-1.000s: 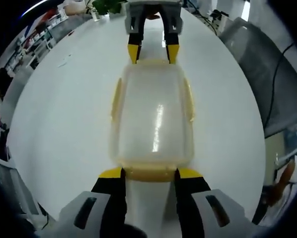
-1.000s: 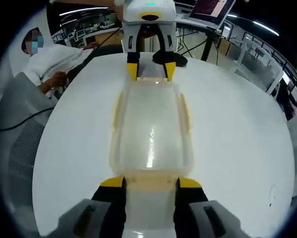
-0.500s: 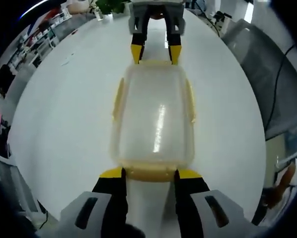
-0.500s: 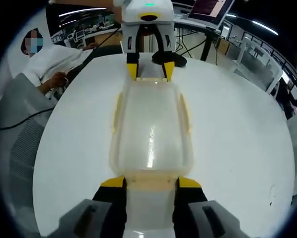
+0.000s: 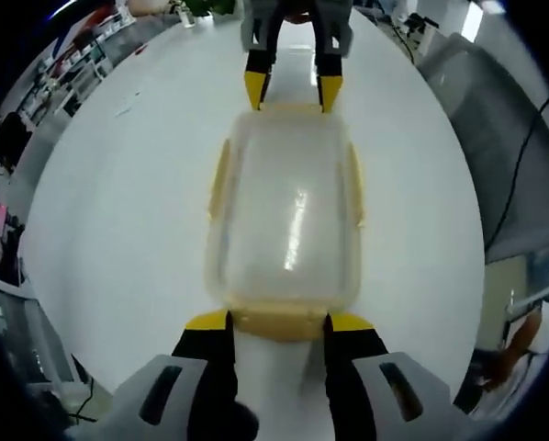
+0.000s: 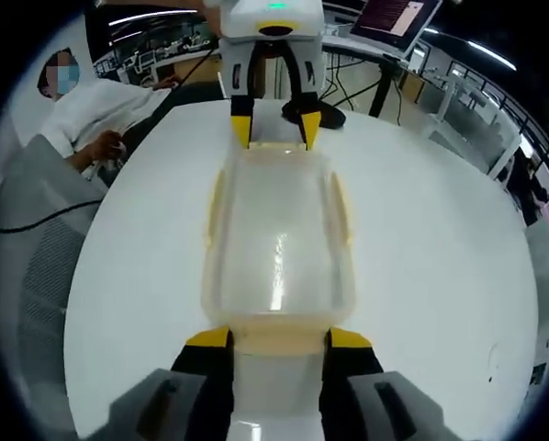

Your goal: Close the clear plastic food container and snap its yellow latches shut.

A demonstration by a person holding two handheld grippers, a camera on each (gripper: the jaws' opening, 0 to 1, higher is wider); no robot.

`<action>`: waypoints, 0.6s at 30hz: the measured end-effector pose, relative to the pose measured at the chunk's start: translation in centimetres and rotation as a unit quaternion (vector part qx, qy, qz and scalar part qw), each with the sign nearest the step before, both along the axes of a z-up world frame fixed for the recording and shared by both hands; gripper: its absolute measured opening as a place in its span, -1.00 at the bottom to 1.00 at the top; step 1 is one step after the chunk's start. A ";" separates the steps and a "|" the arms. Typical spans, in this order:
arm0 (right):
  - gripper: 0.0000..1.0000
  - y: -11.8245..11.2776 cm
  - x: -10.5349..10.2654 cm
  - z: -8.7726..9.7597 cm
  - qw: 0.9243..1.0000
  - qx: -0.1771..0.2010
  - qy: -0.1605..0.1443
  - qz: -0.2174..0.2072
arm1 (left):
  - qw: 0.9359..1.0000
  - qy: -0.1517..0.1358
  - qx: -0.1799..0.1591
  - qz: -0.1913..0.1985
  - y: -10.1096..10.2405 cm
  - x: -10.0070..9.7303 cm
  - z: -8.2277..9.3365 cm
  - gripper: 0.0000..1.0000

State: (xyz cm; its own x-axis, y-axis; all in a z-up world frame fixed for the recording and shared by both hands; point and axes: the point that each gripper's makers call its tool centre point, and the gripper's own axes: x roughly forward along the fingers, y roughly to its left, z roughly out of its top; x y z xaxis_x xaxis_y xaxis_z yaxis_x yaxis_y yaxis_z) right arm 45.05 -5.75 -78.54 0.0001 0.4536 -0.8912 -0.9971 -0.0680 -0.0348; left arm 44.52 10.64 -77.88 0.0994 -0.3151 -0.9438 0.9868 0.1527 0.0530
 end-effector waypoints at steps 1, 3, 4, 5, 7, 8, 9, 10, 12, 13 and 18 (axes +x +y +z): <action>-0.32 0.1 -0.1 0.3 1.000 0.002 0.000 0.000 | 1.000 -0.003 0.000 -0.002 0.0 0.0 0.3 -0.30; -0.32 0.2 0.0 1.0 1.000 0.005 -0.004 -0.001 | 1.000 -0.010 0.007 -0.002 0.1 0.2 1.0 -0.29; -0.32 0.1 0.0 1.2 1.000 0.005 -0.005 -0.001 | 1.000 -0.012 0.009 -0.003 0.0 0.2 1.4 -0.29; -0.32 0.0 -0.1 1.5 1.000 0.005 -0.007 0.001 | 1.000 -0.012 0.011 -0.003 -0.1 0.1 1.7 -0.29; -0.32 -0.3 -0.1 2.3 1.000 0.008 -0.011 0.002 | 1.000 -0.016 0.014 -0.005 -0.4 0.1 2.4 -0.29; -0.32 -0.5 -0.1 2.6 1.000 0.008 -0.012 0.001 | 1.000 -0.016 0.013 -0.003 -0.5 0.1 2.7 -0.29; -0.32 -0.7 -0.3 2.8 1.000 0.006 -0.013 0.002 | 1.000 -0.015 0.011 -0.004 -0.8 0.0 3.0 -0.29; -0.32 -0.9 -0.5 3.2 1.000 0.006 -0.015 0.002 | 1.000 -0.017 0.013 -0.006 -0.9 0.0 3.2 -0.29; -0.32 -1.1 -0.6 3.9 1.000 0.009 -0.016 -0.001 | 1.000 -0.018 0.020 -0.008 -1.2 -0.1 3.7 -0.30; -0.32 -1.3 -0.7 4.3 1.000 0.010 -0.020 -0.001 | 1.000 -0.020 0.021 -0.009 -1.4 -0.1 4.0 -0.30; -0.32 -2.6 -1.2 5.5 0.999 0.004 -0.032 0.008 | 0.999 -0.024 0.017 -0.015 -2.6 -0.6 5.1 -0.30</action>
